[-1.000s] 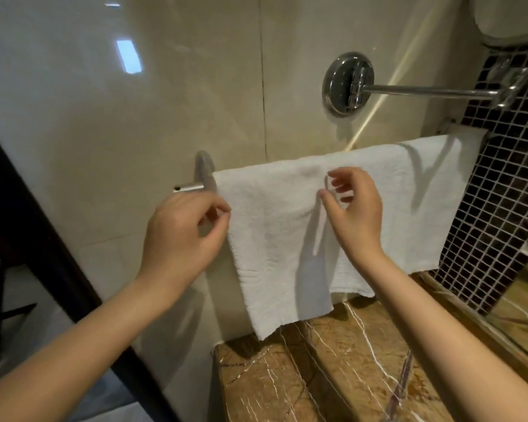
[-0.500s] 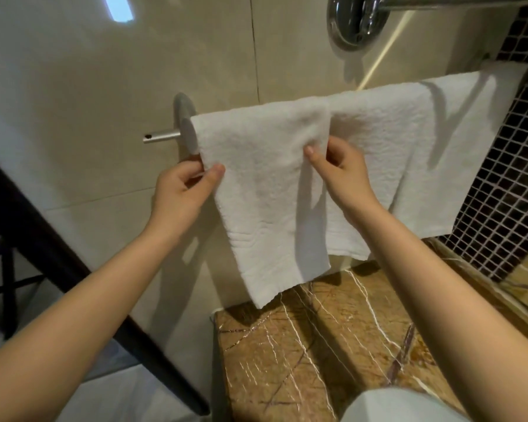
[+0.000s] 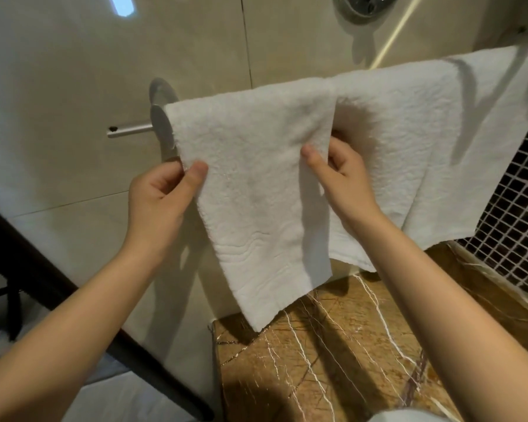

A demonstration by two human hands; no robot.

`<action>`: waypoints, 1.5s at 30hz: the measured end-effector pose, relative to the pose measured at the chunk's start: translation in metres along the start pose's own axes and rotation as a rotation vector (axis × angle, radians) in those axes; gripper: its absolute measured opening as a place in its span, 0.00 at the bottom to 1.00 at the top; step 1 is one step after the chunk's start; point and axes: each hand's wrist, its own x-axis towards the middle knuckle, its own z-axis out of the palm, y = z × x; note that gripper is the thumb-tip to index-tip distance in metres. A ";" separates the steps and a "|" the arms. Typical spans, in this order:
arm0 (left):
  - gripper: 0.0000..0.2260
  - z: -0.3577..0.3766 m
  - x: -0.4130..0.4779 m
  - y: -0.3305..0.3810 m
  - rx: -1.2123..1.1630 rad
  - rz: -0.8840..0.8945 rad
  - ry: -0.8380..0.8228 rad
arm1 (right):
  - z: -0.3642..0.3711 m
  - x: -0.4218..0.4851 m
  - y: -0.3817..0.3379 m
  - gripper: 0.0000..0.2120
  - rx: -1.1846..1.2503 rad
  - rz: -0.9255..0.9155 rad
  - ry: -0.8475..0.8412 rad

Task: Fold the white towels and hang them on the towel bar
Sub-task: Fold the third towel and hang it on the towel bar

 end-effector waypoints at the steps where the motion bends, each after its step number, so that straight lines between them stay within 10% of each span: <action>1: 0.07 0.000 0.000 -0.002 -0.006 0.013 -0.016 | 0.000 0.001 0.001 0.09 0.010 0.016 -0.001; 16: 0.02 0.005 -0.014 -0.020 -0.042 0.032 0.043 | -0.010 -0.012 0.020 0.20 -0.019 0.090 -0.069; 23: 0.11 0.009 -0.052 -0.034 0.020 -0.197 -0.081 | -0.009 -0.050 0.039 0.07 -0.137 0.185 -0.210; 32: 0.18 0.016 -0.059 -0.054 -0.037 -0.205 0.018 | -0.007 -0.061 0.049 0.19 -0.120 0.217 -0.163; 43: 0.02 0.019 -0.097 -0.092 0.016 -0.338 -0.162 | -0.009 -0.098 0.083 0.21 -0.198 0.396 -0.290; 45: 0.14 0.019 -0.099 -0.096 0.014 -0.319 -0.119 | -0.006 -0.100 0.085 0.21 -0.194 0.399 -0.277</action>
